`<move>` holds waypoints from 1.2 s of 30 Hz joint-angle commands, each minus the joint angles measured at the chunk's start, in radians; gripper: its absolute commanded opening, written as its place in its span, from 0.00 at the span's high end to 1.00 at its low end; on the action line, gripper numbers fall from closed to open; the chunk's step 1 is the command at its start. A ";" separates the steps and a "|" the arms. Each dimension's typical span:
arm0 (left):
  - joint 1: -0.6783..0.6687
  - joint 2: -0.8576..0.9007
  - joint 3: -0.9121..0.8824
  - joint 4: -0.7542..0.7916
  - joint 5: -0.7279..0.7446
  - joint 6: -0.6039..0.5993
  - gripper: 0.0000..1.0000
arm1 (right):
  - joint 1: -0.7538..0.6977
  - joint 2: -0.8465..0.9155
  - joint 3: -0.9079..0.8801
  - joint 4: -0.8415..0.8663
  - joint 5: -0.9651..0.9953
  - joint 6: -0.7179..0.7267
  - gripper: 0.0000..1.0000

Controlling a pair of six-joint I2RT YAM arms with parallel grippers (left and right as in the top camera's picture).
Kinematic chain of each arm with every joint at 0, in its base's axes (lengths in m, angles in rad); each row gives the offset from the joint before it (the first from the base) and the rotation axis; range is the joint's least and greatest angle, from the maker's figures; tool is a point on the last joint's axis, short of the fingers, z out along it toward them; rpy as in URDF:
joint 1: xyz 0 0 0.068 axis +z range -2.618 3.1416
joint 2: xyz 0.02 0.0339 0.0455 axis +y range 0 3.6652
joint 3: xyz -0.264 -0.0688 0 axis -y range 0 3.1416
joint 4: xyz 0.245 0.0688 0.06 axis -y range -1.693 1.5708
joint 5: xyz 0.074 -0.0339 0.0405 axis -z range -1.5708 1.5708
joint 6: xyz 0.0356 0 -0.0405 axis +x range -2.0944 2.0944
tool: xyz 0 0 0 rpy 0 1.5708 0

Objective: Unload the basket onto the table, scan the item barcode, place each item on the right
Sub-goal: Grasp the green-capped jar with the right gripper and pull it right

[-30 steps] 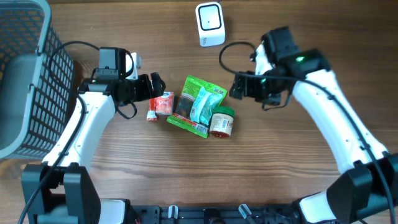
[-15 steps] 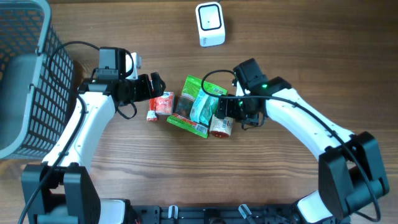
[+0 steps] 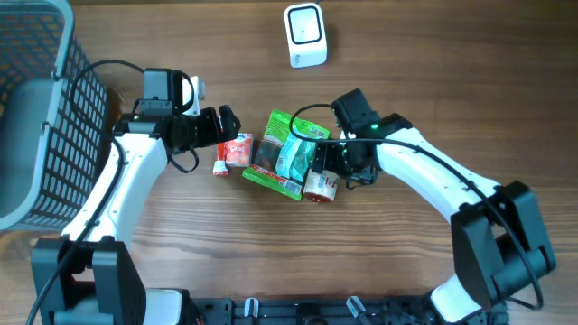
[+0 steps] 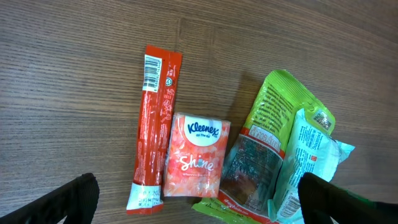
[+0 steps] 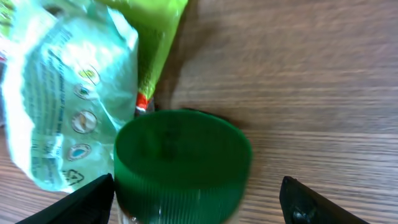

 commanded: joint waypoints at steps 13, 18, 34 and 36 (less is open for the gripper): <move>0.008 -0.011 0.014 0.003 0.008 0.002 0.00 | 0.067 0.035 -0.011 -0.010 0.000 0.014 0.14; 0.008 -0.011 0.014 0.003 0.008 0.002 0.00 | 0.067 0.035 -0.018 -0.028 0.042 0.010 0.14; 0.008 -0.011 0.014 0.003 0.008 0.002 0.00 | 0.067 0.035 -0.018 -0.048 0.093 -0.041 0.34; 0.008 -0.011 0.014 0.003 0.008 0.002 0.00 | 0.067 0.035 -0.018 -0.048 0.140 -0.042 0.34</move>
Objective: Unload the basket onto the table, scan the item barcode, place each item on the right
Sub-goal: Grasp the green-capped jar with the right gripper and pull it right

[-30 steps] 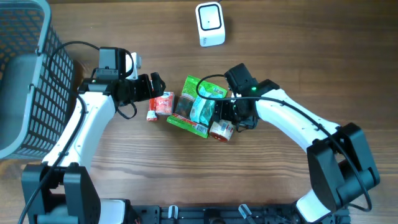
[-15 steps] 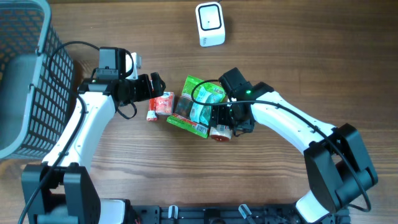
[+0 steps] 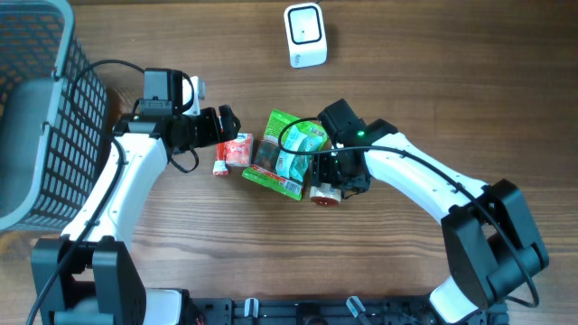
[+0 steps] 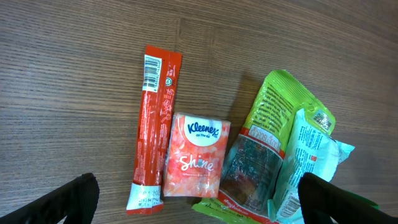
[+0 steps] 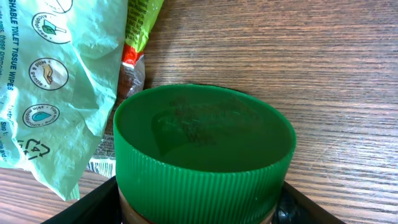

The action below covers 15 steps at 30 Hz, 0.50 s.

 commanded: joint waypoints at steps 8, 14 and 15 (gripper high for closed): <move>0.008 -0.011 0.014 0.003 0.008 0.002 0.00 | 0.002 0.024 -0.014 0.003 0.191 -0.140 0.38; 0.008 -0.011 0.014 0.003 0.008 0.002 0.00 | -0.006 0.024 -0.014 -0.002 0.291 -0.241 0.39; 0.008 -0.011 0.014 0.003 0.008 0.002 0.00 | -0.008 0.023 -0.013 -0.005 0.298 -0.265 0.39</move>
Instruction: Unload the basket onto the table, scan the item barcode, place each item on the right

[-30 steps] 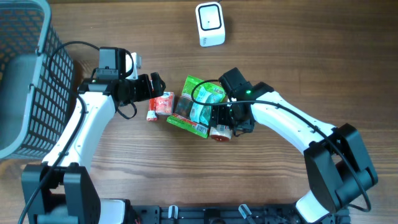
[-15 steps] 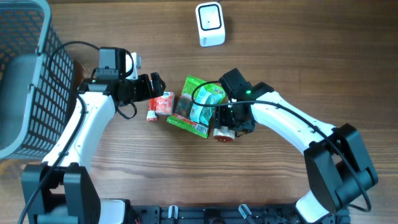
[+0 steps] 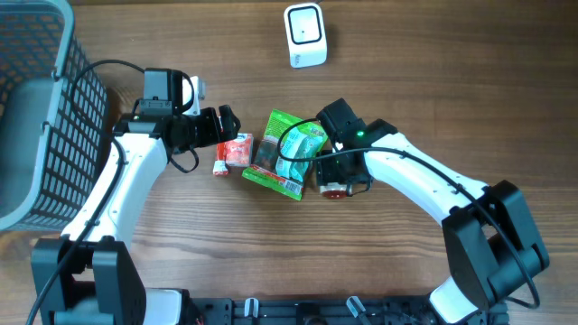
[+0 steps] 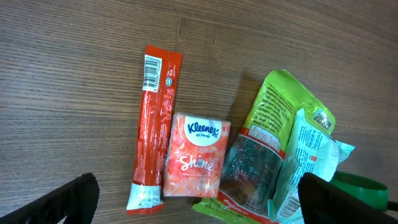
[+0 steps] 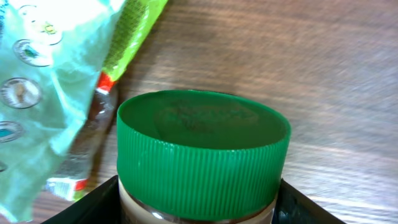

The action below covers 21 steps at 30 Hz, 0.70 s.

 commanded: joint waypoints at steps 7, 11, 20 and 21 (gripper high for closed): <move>0.008 -0.011 0.014 0.003 0.008 0.002 0.00 | -0.030 0.025 0.036 -0.058 0.122 -0.111 0.20; 0.008 -0.011 0.014 0.003 0.008 0.002 0.00 | -0.031 0.025 0.090 -0.121 0.121 -0.116 0.01; 0.008 -0.011 0.014 0.003 0.008 0.002 0.00 | -0.140 0.025 0.488 -0.465 -0.024 -0.174 0.00; 0.008 -0.011 0.014 0.003 0.008 0.002 0.00 | -0.165 0.025 0.525 -0.495 -0.054 -0.174 0.00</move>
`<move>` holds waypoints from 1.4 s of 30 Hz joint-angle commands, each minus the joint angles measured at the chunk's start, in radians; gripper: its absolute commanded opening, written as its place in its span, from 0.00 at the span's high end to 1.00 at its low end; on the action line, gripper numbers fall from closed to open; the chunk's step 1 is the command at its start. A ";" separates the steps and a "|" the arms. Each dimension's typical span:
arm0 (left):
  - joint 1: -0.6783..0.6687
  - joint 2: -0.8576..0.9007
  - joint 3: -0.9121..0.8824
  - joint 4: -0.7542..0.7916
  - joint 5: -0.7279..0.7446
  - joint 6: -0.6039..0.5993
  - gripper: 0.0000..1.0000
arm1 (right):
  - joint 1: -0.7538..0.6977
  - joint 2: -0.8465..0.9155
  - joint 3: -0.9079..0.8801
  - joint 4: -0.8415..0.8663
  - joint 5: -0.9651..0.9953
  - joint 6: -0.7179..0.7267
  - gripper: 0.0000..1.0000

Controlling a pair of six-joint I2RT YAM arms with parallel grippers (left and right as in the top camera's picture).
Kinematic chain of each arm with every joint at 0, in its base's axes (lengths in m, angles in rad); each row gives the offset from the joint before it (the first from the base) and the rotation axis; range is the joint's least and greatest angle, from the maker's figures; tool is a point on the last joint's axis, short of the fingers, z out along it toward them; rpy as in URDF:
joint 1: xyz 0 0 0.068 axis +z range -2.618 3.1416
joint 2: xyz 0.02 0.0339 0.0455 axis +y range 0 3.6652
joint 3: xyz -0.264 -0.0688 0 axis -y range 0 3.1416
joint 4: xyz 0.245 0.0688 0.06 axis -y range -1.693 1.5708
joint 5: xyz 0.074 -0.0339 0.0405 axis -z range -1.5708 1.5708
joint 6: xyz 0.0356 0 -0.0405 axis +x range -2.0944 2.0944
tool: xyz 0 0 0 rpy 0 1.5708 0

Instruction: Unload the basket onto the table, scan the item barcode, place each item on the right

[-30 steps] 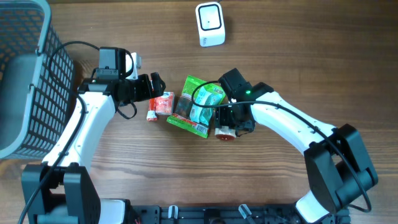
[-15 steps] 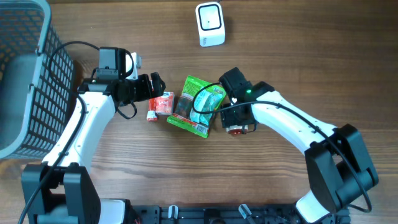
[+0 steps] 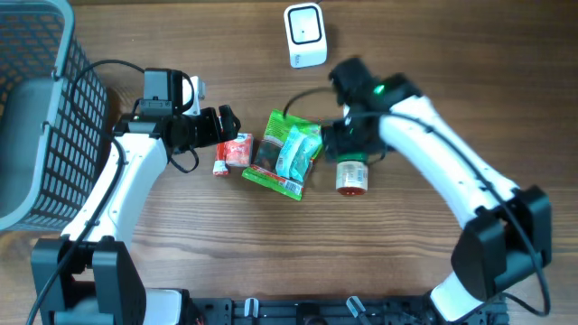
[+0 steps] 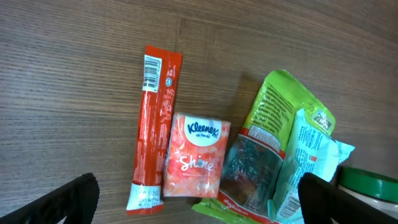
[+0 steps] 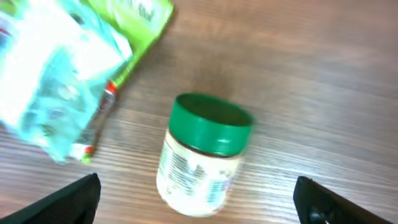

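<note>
A jar with a green lid (image 5: 208, 149) and a pale label stands upright on the wooden table (image 3: 424, 54), right of the packs, also seen from overhead (image 3: 350, 178). My right gripper (image 5: 199, 202) hangs open above it, fingers wide apart and clear of the jar. The white scanner (image 3: 305, 34) sits at the table's back. My left gripper (image 4: 199, 199) is open over a red stick pack (image 4: 152, 124), a Kleenex pack (image 4: 196, 155), a green pouch (image 4: 267, 137) and a mint wipes pack (image 4: 311, 162).
A grey wire basket (image 3: 36, 99) stands at the left edge. The pile of packs (image 3: 284, 153) lies between the two grippers. Bare wood surrounds the jar on its right and front.
My right gripper, close around the jar's lid before, is now higher and open, clear of the jar. The jar stands a little further right. The left arm has not moved.
My right gripper was open just above the jar beside the wipes pack. Then its fingers flanked the green lid. Then the jar stood slightly right of the packs, still between the fingers. Now it stands free, further right.
</note>
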 commanded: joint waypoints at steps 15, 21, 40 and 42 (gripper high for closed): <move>0.008 -0.011 0.014 0.003 0.008 0.002 0.00 | -0.243 0.188 0.185 -0.194 -0.330 -0.103 0.01; 0.008 -0.011 0.014 0.003 0.008 0.002 0.00 | -0.216 0.322 0.185 -0.191 -0.333 -0.104 0.01; 0.008 -0.011 0.014 0.003 0.008 0.002 0.00 | -0.182 0.373 0.133 -0.096 -0.370 -0.103 0.00; 0.008 -0.011 0.014 0.003 0.008 0.002 0.00 | -0.176 0.373 0.122 -0.083 -0.370 -0.103 0.00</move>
